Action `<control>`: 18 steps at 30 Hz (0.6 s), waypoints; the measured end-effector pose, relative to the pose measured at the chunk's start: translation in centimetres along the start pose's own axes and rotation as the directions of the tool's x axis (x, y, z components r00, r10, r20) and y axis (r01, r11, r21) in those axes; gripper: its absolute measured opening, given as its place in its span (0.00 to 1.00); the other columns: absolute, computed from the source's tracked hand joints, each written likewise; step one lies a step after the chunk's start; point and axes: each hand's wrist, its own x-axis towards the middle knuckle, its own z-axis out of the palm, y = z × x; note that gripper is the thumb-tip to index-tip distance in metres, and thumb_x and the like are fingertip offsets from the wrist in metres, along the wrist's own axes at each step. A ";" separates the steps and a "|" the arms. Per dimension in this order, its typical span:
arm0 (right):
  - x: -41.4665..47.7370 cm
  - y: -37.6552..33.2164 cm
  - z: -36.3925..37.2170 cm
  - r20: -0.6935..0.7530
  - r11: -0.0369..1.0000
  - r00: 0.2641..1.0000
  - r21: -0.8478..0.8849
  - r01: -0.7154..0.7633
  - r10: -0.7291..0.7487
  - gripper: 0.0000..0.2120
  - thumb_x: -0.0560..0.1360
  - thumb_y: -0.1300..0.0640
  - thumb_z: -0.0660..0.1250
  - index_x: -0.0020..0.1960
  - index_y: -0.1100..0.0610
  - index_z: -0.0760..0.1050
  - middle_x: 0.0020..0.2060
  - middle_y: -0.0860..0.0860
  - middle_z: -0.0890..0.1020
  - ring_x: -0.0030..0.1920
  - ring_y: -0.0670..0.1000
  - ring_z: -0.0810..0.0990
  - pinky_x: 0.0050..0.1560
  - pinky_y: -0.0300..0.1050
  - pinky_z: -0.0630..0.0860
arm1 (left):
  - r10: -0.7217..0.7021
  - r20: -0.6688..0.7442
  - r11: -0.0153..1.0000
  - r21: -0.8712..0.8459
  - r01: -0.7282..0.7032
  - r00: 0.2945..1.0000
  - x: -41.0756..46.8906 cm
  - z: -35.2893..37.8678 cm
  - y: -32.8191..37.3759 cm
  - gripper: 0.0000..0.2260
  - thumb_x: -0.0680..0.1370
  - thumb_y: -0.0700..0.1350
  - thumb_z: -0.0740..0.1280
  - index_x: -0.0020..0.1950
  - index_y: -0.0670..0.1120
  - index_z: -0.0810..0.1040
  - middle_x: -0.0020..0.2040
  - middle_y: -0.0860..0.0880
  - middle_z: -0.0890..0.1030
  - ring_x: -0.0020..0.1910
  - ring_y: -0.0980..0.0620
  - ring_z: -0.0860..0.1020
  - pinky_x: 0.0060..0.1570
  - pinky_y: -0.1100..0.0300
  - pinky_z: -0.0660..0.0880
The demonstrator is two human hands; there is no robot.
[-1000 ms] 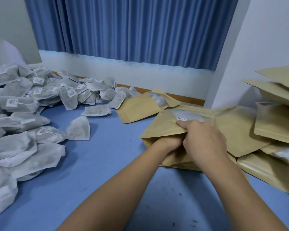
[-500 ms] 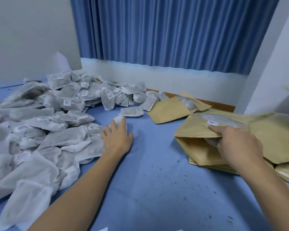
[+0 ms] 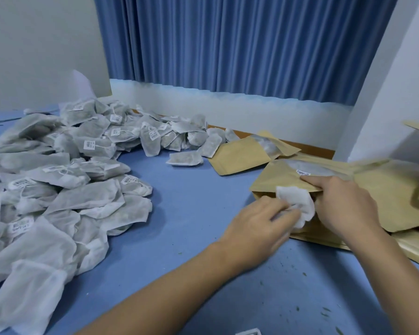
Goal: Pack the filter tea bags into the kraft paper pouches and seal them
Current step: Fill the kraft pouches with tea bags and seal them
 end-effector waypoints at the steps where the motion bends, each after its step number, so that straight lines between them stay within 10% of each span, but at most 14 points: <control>1: 0.0 0.0 0.0 0.003 1.000 1.000 0.005 0.003 -0.003 0.30 0.74 0.59 0.60 0.68 0.30 0.71 0.59 0.55 0.81 0.53 0.63 0.79 0.44 0.46 0.70 | -0.070 0.108 0.998 0.013 0.069 0.992 0.6 1.0 0.2 0.08 0.80 0.39 0.66 0.59 0.42 0.80 0.53 0.44 0.79 0.48 0.43 0.75 0.44 0.51 0.74; 4: -0.1 -0.1 0.4 0.001 0.999 1.000 -0.019 0.026 -0.026 0.31 0.73 0.59 0.60 0.69 0.30 0.70 0.57 0.55 0.81 0.52 0.63 0.79 0.42 0.46 0.68 | -0.357 0.450 0.934 0.154 0.322 0.819 3.2 4.3 -0.7 0.11 0.80 0.39 0.64 0.61 0.46 0.79 0.55 0.44 0.79 0.52 0.42 0.76 0.46 0.52 0.74; 7: -0.3 -0.3 1.2 -0.020 0.992 0.997 -0.097 0.075 -0.077 0.33 0.71 0.61 0.60 0.70 0.32 0.69 0.50 0.55 0.81 0.44 0.62 0.77 0.39 0.46 0.68 | -0.532 0.510 0.827 0.142 0.543 0.676 5.3 7.5 -2.1 0.10 0.83 0.42 0.62 0.42 0.46 0.70 0.38 0.44 0.68 0.45 0.47 0.69 0.37 0.65 0.66; 9: -0.3 -0.3 1.8 -0.021 0.988 0.996 -0.131 0.086 -0.090 0.34 0.70 0.61 0.60 0.70 0.33 0.69 0.48 0.55 0.81 0.41 0.61 0.75 0.39 0.46 0.67 | -0.459 0.623 0.864 0.149 0.480 0.633 5.9 8.8 -2.4 0.17 0.85 0.46 0.58 0.37 0.53 0.60 0.41 0.44 0.71 0.53 0.45 0.69 0.56 0.63 0.70; 11: -0.2 -0.2 2.3 -0.020 0.986 0.996 -0.145 0.088 -0.091 0.34 0.71 0.61 0.60 0.70 0.33 0.68 0.49 0.54 0.81 0.45 0.61 0.78 0.40 0.45 0.67 | -0.401 0.632 0.913 0.214 0.348 0.663 6.3 9.0 -1.7 0.10 0.81 0.51 0.56 0.50 0.49 0.74 0.61 0.39 0.77 0.65 0.40 0.73 0.70 0.46 0.67; 14: -0.1 -0.1 2.7 -0.042 0.986 0.996 -0.149 0.077 -0.084 0.33 0.71 0.62 0.59 0.69 0.32 0.69 0.49 0.54 0.81 0.46 0.61 0.79 0.40 0.45 0.67 | -0.340 0.481 0.938 0.117 0.325 0.808 5.1 8.5 -1.9 0.18 0.78 0.48 0.59 0.66 0.45 0.72 0.66 0.43 0.76 0.64 0.42 0.73 0.67 0.48 0.70; 18: -0.8 -0.7 3.4 -0.054 0.967 0.992 -0.235 0.097 -0.112 0.30 0.72 0.63 0.59 0.68 0.36 0.70 0.44 0.52 0.80 0.43 0.58 0.79 0.37 0.44 0.67 | -0.457 0.576 0.881 0.191 0.433 0.678 2.0 5.5 -1.9 0.06 0.80 0.40 0.59 0.54 0.43 0.74 0.54 0.39 0.79 0.51 0.37 0.78 0.43 0.51 0.70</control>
